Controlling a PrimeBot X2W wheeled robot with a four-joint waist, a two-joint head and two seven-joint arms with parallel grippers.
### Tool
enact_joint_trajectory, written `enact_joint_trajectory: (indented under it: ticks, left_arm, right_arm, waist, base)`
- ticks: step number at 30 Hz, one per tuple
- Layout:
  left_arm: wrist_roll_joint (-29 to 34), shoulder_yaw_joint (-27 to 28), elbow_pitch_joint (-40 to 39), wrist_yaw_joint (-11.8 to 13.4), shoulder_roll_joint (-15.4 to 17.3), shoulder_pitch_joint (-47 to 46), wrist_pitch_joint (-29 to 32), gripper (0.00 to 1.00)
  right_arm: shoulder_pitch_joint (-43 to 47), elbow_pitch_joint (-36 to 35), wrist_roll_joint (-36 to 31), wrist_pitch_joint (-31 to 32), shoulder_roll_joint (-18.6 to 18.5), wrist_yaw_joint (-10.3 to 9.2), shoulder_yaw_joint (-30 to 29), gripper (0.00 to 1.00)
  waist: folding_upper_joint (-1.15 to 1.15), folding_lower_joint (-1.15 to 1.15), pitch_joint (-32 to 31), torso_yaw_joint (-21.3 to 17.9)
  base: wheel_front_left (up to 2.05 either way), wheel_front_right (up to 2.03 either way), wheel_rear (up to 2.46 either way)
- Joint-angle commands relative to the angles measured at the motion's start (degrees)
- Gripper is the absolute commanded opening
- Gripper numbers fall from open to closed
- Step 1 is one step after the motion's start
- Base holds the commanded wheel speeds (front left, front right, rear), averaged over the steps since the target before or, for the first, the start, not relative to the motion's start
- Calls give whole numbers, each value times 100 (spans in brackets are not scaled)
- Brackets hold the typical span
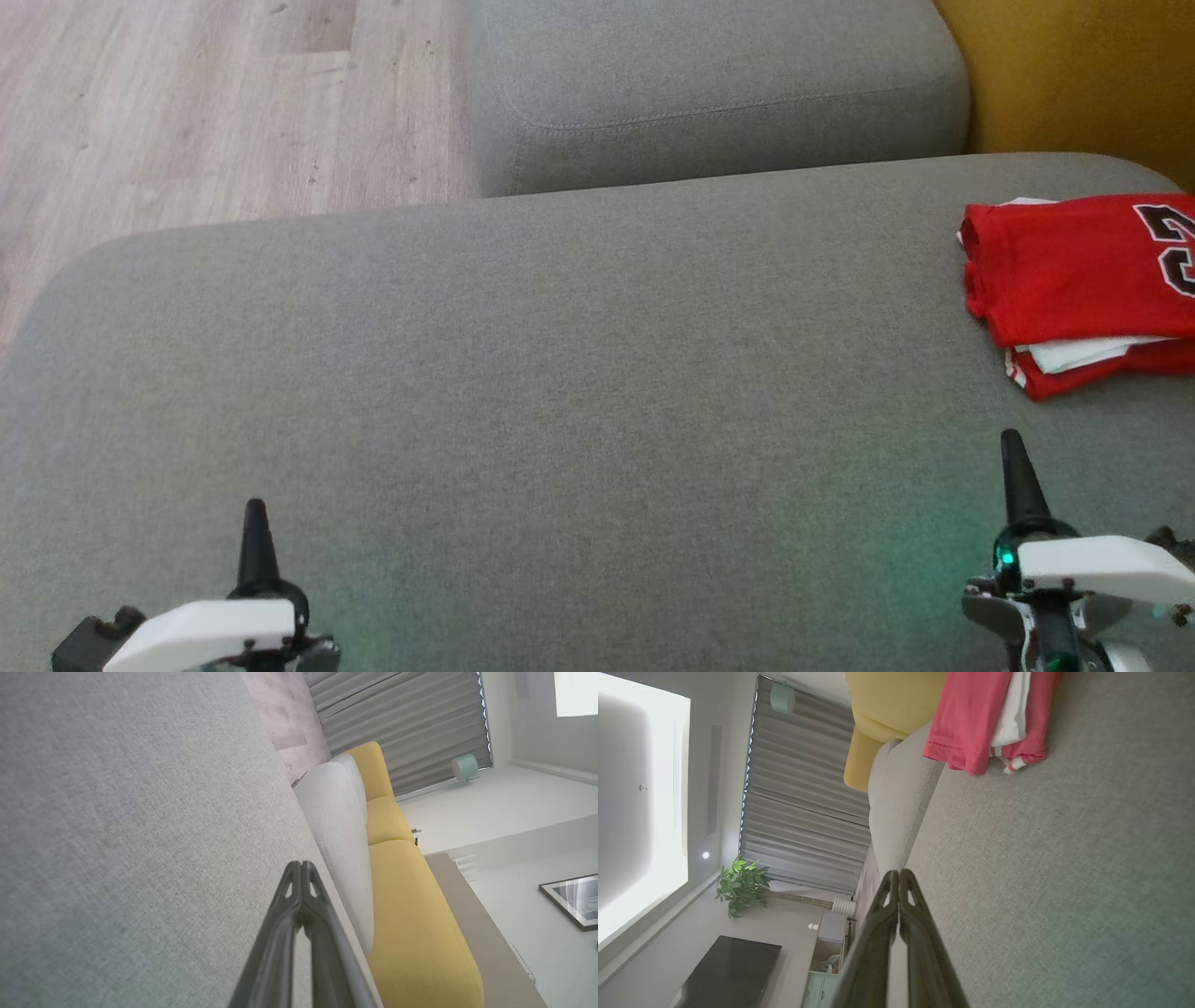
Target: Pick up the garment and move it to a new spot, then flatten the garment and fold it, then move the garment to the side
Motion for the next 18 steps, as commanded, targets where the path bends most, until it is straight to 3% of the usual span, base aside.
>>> enact_joint_trajectory:
  ticks: [1,18]
  left_arm:
    - [-125,195,-143,-64,82,-355,26,0]
    - [-1256,430,-37,-255,74,-626,318,0]
  right_arm:
    - [-358,-226,143,42,-92,-3,44,0]
    - [-516,-268,1295,331,-84,-4,-182,0]
  waist:
    - [0,0,4,2]
    - [0,0,87,31]
  base:
    - [0,0,0]
    - [0,0,0]
